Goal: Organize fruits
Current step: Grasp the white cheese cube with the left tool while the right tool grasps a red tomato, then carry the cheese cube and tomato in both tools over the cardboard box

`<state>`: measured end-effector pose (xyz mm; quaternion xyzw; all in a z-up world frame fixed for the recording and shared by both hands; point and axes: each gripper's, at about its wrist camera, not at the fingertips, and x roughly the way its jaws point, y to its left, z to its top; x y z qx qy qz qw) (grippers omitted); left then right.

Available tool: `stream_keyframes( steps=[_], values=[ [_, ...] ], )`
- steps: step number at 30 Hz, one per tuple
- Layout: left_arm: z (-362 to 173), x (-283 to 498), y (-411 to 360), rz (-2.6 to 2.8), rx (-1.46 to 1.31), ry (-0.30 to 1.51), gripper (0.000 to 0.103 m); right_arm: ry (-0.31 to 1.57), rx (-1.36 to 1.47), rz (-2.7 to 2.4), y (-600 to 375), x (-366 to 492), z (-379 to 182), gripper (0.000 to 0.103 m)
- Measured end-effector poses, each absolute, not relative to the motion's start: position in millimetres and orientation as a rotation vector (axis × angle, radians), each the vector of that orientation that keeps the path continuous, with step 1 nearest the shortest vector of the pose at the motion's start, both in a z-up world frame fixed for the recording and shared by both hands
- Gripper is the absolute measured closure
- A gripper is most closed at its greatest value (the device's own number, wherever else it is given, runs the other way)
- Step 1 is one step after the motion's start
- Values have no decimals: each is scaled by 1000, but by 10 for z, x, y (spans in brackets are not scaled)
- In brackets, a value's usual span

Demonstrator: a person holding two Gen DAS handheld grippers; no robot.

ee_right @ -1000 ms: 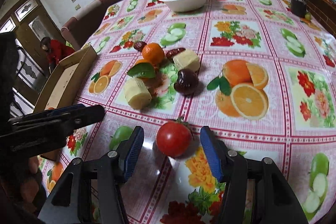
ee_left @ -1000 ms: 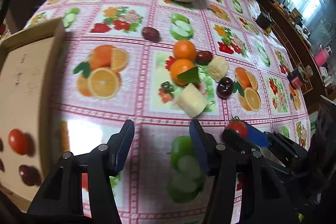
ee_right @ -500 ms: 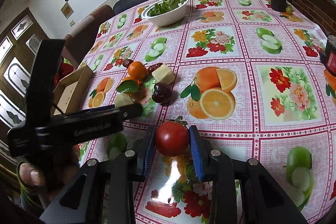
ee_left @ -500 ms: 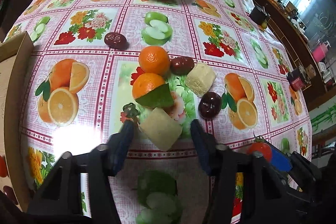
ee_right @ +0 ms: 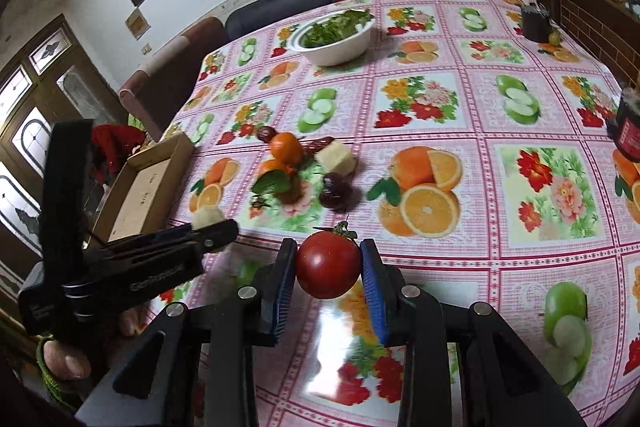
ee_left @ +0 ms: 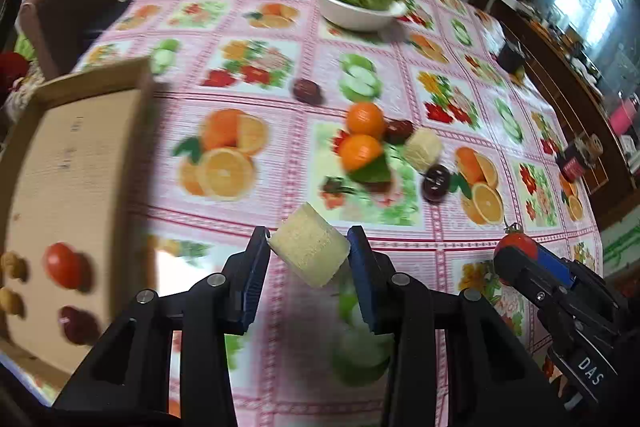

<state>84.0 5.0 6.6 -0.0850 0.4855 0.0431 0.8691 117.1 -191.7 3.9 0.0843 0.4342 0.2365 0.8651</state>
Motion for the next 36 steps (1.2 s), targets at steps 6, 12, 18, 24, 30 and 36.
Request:
stream_keyframes(
  steps=[6, 12, 18, 24, 30, 36],
  values=[
    [202, 628, 305, 161, -187, 979, 65, 895, 153, 544, -1706, 1063, 138, 70],
    [280, 472, 472, 210, -198, 954, 65, 885, 132, 579, -1530, 963, 212, 70],
    [337, 347, 650, 266, -200, 933, 65, 875, 115, 613, -1351, 915, 279, 70],
    [396, 258, 816, 312, -207, 909, 65, 869, 103, 642, -1204, 893, 310, 70],
    [452, 190, 949, 346, -211, 890, 65, 860, 95, 662, -1096, 875, 351, 71],
    [483, 153, 1047, 372, -208, 877, 65, 853, 90, 678, -1009, 867, 391, 71]
  ],
)
